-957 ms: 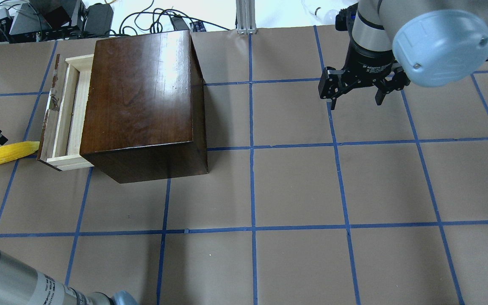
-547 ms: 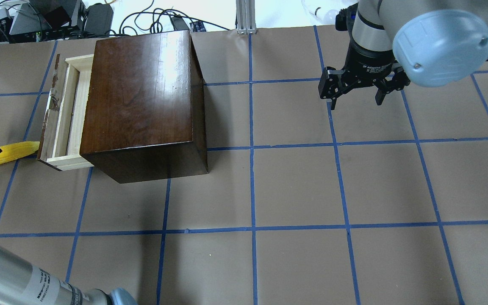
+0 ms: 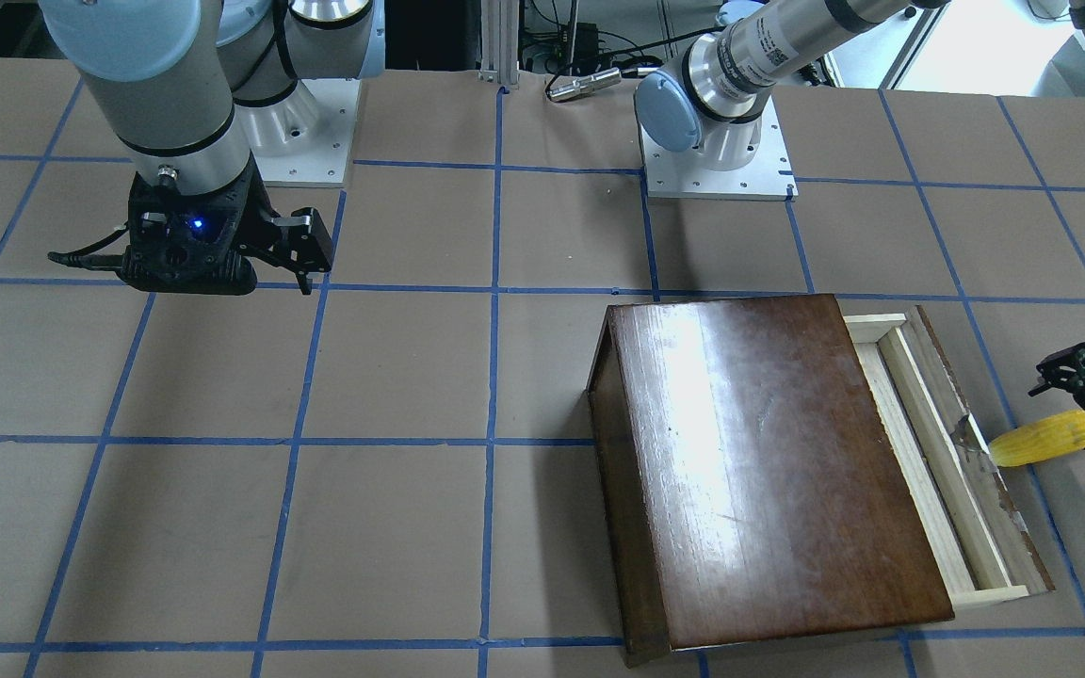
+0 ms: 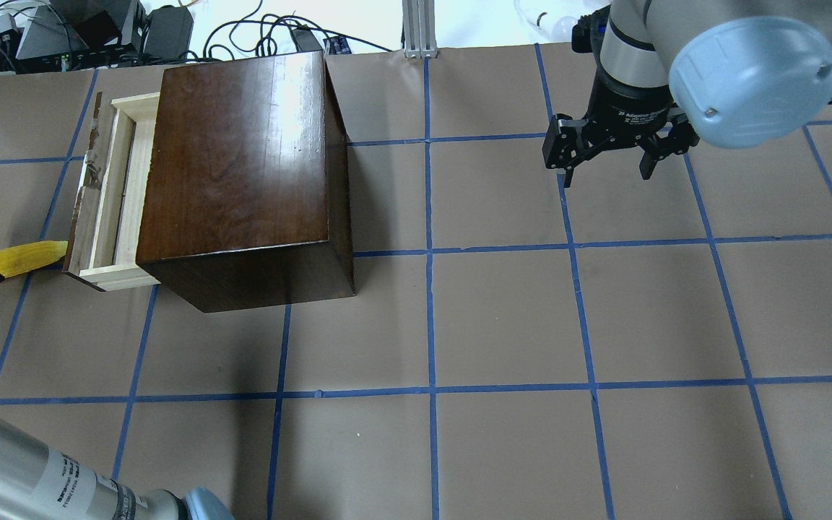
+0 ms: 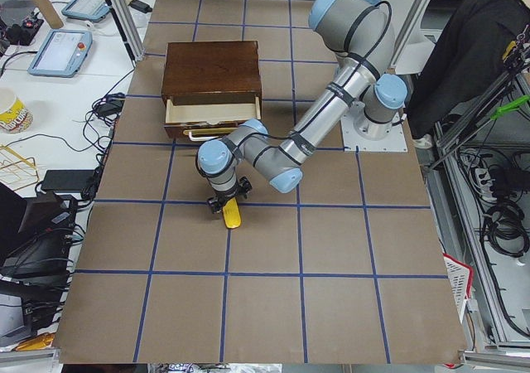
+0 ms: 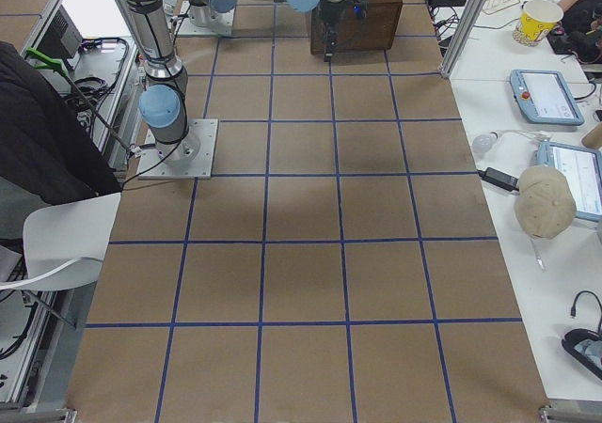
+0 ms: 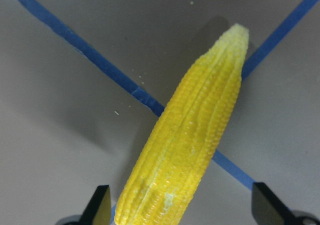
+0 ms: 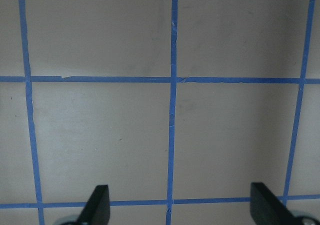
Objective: Open drawer and put corn inside
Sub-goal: 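Close the left gripper on the yellow corn cob and lift it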
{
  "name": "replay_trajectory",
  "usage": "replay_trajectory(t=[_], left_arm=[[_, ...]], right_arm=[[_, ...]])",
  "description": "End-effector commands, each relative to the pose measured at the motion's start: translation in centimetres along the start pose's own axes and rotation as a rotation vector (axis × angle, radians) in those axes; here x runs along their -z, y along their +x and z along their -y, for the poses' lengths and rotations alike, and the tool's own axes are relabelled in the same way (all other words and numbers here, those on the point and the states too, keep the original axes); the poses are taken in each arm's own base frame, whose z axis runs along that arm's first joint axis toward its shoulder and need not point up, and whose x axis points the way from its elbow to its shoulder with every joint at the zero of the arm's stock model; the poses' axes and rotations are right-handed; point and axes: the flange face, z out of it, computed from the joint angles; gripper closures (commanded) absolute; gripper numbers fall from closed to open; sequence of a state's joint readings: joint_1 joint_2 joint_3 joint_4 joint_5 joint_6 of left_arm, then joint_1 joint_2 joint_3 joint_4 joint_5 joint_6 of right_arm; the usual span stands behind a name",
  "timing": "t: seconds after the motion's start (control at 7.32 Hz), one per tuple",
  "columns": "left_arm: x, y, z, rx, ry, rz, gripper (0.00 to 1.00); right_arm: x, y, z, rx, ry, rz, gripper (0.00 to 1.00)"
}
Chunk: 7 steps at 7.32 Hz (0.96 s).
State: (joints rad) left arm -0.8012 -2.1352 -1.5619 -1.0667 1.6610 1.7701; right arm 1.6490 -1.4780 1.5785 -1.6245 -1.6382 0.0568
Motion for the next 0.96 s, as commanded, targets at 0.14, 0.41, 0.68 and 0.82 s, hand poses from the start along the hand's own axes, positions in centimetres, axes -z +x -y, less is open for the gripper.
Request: replay_trajectory(t=[0.14, 0.41, 0.68, 0.82], left_arm=[[-0.2, -0.3, 0.1, -0.190, 0.008, 0.014, 0.02], [-1.2, -0.6, 0.8, -0.258, 0.079, 0.033, 0.00], [-1.8, -0.9, 0.7, -0.286, 0.066, 0.052, 0.00], [-2.0, -0.8, 0.7, -0.288, 0.065, 0.050, 0.00]], right_arm=[[0.0, 0.0, 0.0, 0.000, 0.001, 0.000, 0.00], [0.0, 0.0, 0.0, 0.000, 0.001, 0.000, 0.00], [0.0, 0.0, 0.0, 0.000, 0.001, 0.000, 0.00], [0.0, 0.0, 0.0, 0.000, 0.001, 0.000, 0.00]])
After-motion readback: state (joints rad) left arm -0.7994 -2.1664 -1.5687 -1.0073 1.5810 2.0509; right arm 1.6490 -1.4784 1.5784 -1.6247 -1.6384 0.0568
